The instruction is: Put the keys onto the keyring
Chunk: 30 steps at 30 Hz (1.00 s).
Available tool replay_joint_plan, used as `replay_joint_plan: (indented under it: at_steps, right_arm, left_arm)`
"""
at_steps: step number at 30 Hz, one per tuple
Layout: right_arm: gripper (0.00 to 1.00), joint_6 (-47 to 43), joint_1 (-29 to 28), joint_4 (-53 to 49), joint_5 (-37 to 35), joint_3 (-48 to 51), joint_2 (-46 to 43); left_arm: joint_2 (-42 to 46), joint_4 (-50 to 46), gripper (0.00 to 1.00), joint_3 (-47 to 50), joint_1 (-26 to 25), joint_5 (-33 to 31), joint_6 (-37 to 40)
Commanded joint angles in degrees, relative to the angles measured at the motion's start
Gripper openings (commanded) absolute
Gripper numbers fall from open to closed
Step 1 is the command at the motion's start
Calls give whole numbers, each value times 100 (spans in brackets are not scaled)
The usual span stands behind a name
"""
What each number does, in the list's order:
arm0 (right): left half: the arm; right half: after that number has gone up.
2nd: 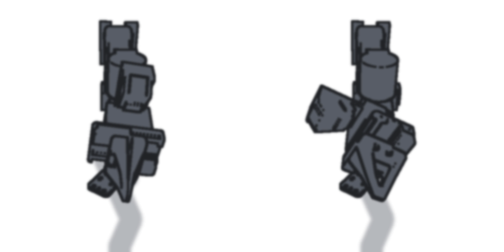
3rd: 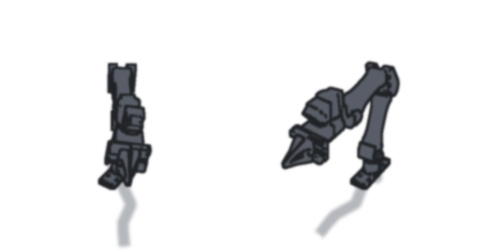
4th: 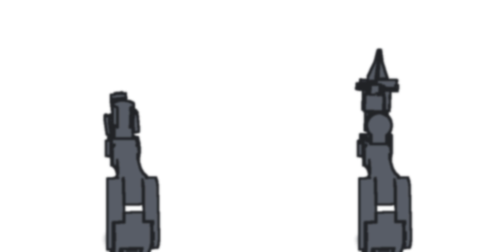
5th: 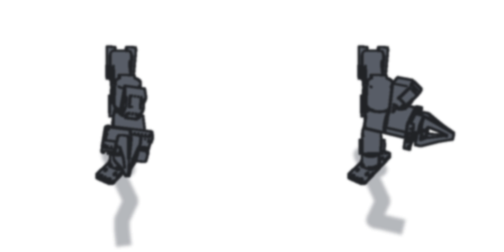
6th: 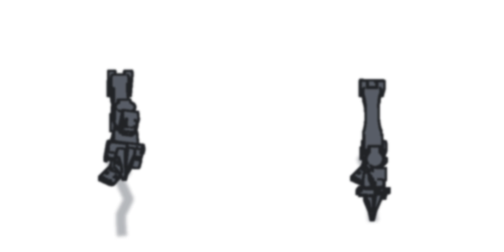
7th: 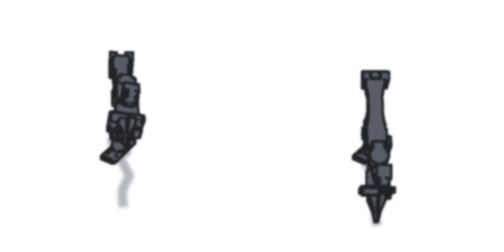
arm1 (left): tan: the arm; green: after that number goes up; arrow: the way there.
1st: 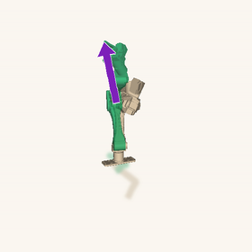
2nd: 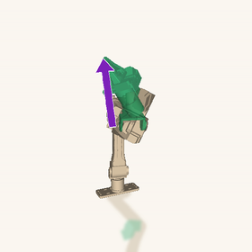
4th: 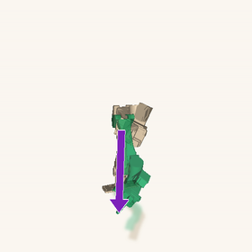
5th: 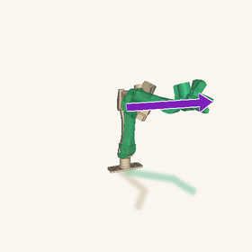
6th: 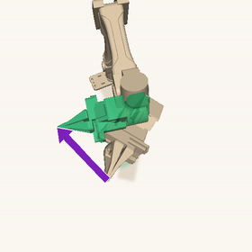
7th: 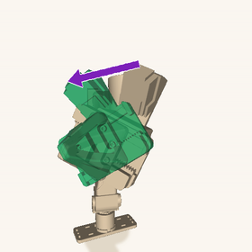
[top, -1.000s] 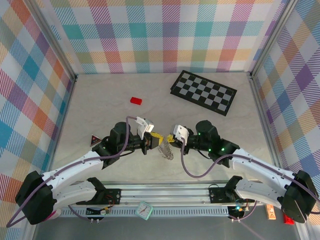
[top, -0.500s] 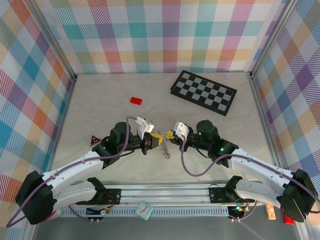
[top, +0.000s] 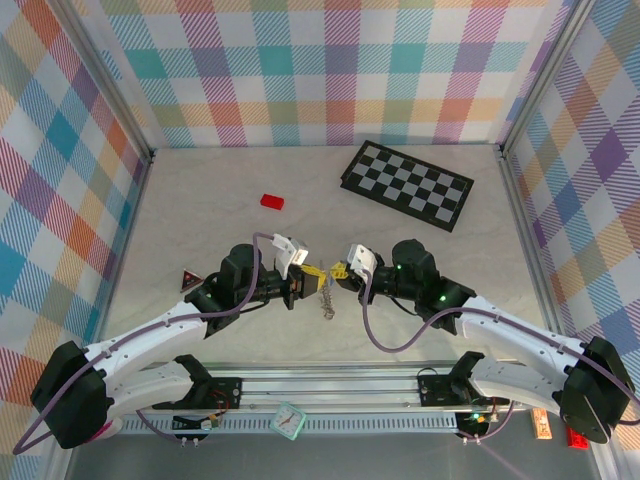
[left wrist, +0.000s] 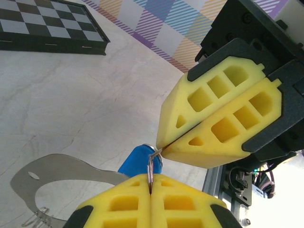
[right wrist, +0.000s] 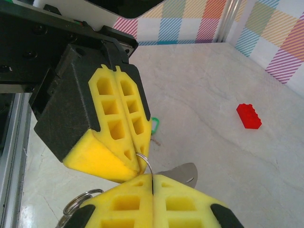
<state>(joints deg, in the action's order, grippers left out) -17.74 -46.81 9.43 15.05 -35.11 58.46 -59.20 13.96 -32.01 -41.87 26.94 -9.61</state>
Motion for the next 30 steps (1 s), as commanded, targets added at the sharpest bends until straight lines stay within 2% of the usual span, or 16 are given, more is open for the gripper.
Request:
replay_joint_plan:
  at_steps: [1,11,16,30]
  right_arm:
    - [0,43,22,130,108,13,35]
    - [0,33,24,173,56,14,69]
    - [0,42,15,276,-387,43,69]
    - [0,131,6,291,-38,63,87]
  left_arm:
    - [-4,389,0,-77,31,-40,29]
    - [-25,468,0,-76,34,-24,-24]
    - [-35,476,0,-69,30,-22,-24]
    - [-58,507,0,-77,34,-88,-50]
